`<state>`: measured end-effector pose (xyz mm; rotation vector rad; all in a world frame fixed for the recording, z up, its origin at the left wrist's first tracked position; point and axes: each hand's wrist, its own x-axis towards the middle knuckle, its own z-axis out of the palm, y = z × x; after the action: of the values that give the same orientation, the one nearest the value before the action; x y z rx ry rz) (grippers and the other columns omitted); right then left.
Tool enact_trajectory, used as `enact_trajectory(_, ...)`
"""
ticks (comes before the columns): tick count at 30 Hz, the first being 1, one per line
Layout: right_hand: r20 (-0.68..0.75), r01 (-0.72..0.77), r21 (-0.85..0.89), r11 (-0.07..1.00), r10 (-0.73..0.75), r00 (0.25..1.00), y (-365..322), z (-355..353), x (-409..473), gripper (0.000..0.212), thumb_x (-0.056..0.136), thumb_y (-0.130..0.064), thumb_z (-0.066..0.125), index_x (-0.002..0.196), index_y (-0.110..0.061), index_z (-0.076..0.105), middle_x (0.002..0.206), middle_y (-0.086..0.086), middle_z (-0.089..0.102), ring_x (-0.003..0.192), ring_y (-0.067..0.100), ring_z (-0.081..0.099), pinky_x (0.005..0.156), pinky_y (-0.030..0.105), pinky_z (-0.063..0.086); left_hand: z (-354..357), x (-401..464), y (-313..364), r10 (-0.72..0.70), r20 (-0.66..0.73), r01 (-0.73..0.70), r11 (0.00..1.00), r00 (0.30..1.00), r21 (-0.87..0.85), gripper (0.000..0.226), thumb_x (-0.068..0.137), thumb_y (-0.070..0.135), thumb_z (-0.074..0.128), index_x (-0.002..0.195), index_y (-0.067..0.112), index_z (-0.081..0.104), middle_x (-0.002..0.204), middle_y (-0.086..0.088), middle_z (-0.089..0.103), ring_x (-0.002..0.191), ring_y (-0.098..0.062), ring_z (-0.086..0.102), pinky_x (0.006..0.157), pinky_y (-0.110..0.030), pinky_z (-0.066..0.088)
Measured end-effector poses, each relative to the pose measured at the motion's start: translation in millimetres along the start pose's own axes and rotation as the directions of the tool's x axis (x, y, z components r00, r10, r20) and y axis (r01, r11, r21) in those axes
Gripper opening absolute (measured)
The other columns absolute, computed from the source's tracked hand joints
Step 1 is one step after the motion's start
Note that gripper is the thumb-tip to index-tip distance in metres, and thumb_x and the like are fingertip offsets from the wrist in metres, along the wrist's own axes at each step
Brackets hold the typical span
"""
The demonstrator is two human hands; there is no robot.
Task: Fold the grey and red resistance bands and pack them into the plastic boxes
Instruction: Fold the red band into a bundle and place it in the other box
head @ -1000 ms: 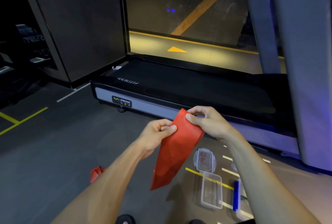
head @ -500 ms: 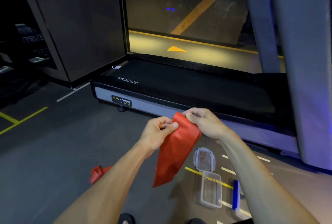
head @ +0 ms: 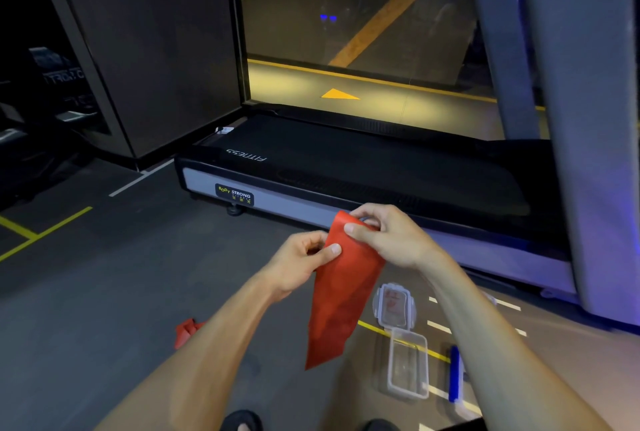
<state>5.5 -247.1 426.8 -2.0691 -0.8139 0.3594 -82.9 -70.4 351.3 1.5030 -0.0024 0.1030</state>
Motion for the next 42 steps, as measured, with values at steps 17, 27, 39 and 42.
enact_trajectory(17,-0.043,0.006,-0.046,0.999,-0.008,0.999,3.2,1.0,2.2,0.014,0.100,-0.028,0.063,0.110,-0.020,0.069,0.087,-0.002,0.071,0.076,0.011,0.065,0.074,0.035,0.052,3.0,0.6,-2.4,-0.019,-0.055,0.020,1.000,0.998,0.017,0.015,0.087,0.024,0.071,0.087,0.009,0.069,0.076,0.000,0.071,0.067,-0.010,0.063,0.066,-0.022,0.051)
enact_trajectory(27,-0.050,-0.028,0.026,0.999,0.029,0.998,3.7,5.2,1.4,0.015,0.102,-0.031,0.057,0.099,-0.018,0.065,0.071,0.004,0.066,0.062,0.017,0.055,0.063,0.035,0.043,5.9,0.6,-0.8,0.017,-0.074,-0.016,1.000,0.997,0.014,0.007,0.093,0.017,0.068,0.095,0.011,0.072,0.081,-0.001,0.074,0.072,-0.011,0.067,0.068,-0.023,0.053)
enact_trajectory(39,0.032,-0.033,0.008,0.999,0.033,0.999,-2.2,7.7,-0.2,0.022,0.097,-0.027,0.068,0.112,-0.011,0.064,0.104,0.006,0.069,0.093,0.014,0.064,0.087,0.034,0.052,11.0,-1.4,6.0,0.101,-0.160,-0.090,0.993,0.982,0.073,0.010,0.097,0.013,0.068,0.088,0.015,0.072,0.076,0.000,0.070,0.067,-0.006,0.062,0.063,-0.019,0.048)
enact_trajectory(42,0.034,-0.021,-0.004,1.000,0.021,0.999,0.7,4.0,-1.1,0.024,0.093,-0.026,0.074,0.113,-0.016,0.066,0.110,0.001,0.068,0.104,0.015,0.065,0.094,0.035,0.052,11.7,-2.2,6.7,0.097,-0.168,-0.085,0.993,0.981,0.076,0.009,0.096,0.013,0.069,0.088,0.015,0.073,0.076,0.002,0.072,0.067,-0.005,0.064,0.062,-0.017,0.049)
